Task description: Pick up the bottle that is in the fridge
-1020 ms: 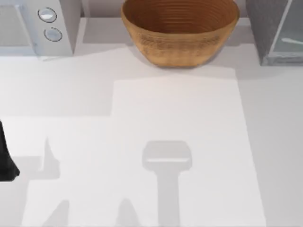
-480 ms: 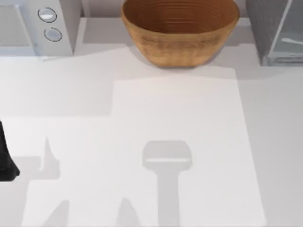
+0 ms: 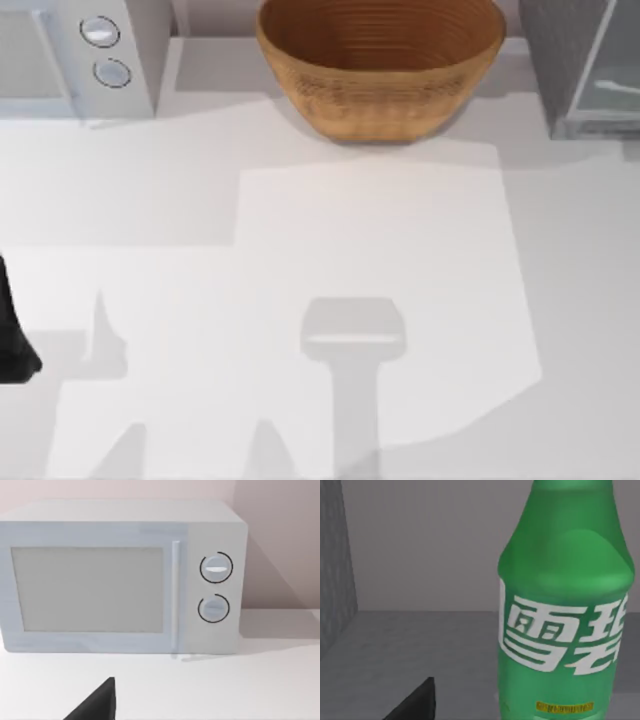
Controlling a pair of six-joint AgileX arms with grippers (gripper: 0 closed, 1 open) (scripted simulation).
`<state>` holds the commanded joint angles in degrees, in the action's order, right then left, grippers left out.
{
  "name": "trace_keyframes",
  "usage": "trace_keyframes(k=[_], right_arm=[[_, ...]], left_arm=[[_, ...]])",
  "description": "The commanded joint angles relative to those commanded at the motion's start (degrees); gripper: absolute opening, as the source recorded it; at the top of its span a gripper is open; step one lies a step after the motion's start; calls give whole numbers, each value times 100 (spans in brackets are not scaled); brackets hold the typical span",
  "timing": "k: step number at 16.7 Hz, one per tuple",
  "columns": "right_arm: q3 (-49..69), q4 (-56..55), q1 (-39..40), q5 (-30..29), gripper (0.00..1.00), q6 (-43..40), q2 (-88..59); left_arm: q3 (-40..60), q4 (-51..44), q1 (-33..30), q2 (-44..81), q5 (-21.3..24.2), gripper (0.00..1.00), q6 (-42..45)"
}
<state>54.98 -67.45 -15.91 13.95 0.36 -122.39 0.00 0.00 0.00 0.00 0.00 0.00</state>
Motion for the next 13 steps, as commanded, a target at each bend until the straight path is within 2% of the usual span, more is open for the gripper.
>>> trace_keyframes(k=[5,13], right_arm=[[77,36,-11,6,100,0,-49],[1624,791,185,-196,100,-8,-832]], left_arm=[[0,0,0,0,0,100,0],[0,0,0,0,0,100,0]])
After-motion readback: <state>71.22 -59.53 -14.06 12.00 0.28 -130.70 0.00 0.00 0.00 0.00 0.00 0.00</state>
